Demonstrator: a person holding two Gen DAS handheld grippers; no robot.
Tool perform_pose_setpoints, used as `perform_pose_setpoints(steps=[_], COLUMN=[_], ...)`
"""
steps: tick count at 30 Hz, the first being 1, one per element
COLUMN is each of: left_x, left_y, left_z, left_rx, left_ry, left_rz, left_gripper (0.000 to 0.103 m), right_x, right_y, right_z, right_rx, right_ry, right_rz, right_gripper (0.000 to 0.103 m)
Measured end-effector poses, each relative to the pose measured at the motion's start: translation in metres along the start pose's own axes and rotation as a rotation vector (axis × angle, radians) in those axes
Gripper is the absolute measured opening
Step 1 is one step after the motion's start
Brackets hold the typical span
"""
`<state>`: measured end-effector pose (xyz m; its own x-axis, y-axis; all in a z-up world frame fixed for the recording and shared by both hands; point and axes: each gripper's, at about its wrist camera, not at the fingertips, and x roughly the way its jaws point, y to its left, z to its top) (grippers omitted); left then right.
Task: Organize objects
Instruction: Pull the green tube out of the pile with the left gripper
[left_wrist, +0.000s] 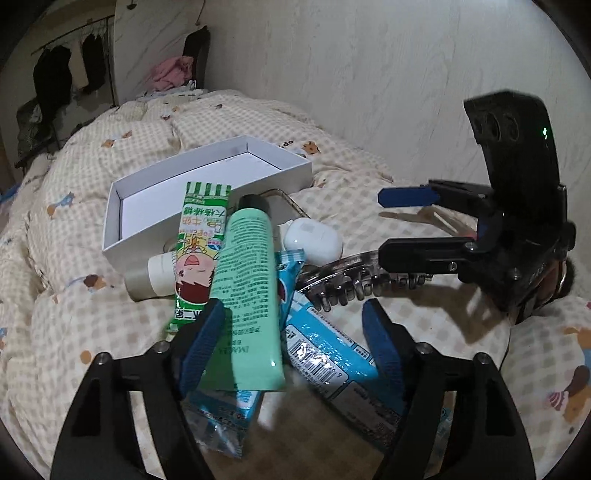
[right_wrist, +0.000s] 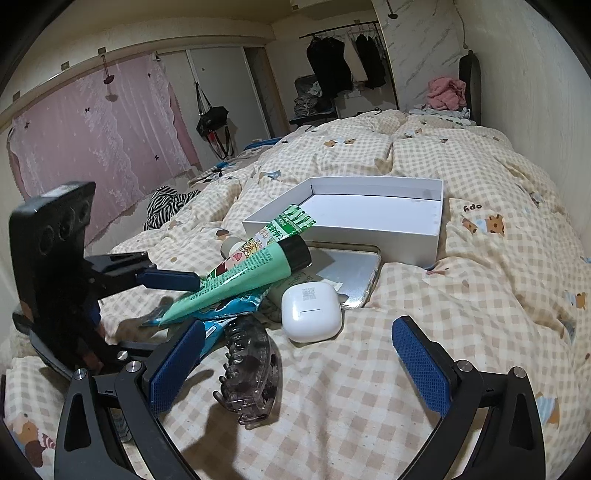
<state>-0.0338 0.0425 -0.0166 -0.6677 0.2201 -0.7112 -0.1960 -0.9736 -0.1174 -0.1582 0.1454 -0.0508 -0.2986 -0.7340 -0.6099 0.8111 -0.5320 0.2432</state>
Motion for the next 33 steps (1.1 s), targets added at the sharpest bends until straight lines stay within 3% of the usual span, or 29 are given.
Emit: perform_pose_setpoints(steps=[7,11,16,23,26,33], left_x=[-0.002,0.005,0.007,-0.001,0.002,0.000], left_y=[0.031,0.041,0.054,0.051,0.049,0.065], left_z=[-0.004,-0.008,-0.013,-0.011,-0.009,-0.007], left_rx=[-0.165,-0.206,-0.290,-0.295,-0.292,-0.378], left_ry=[-0.013,0.024,0.018,-0.034,-0.019,-0.046], left_rz=[-0.080,-0.048,-0.131,-0.204,-0.179,-0.235], left_gripper=[0.058,0.051,0.043,0.043,0.043,0.043], right_x=[-0.001,0.000,-0.001,0.001,0.001,0.001], right_y=[0.000,-0.001,-0.001,-0.003,-0.004,-0.004], right_z=[0.000,0.000,0.000,-0.001,-0.001,-0.002], right_rx=[0.008,0.008,0.010,0.021,0.021,0.023], right_ry=[0.006,0.007,0.006,0.011,0.011,0.015], right_rz=[0.003,0.003,0.004,0.009,0.009,0.009], right_gripper=[0.103,0.103,0.103,0.103,0.103,0.103])
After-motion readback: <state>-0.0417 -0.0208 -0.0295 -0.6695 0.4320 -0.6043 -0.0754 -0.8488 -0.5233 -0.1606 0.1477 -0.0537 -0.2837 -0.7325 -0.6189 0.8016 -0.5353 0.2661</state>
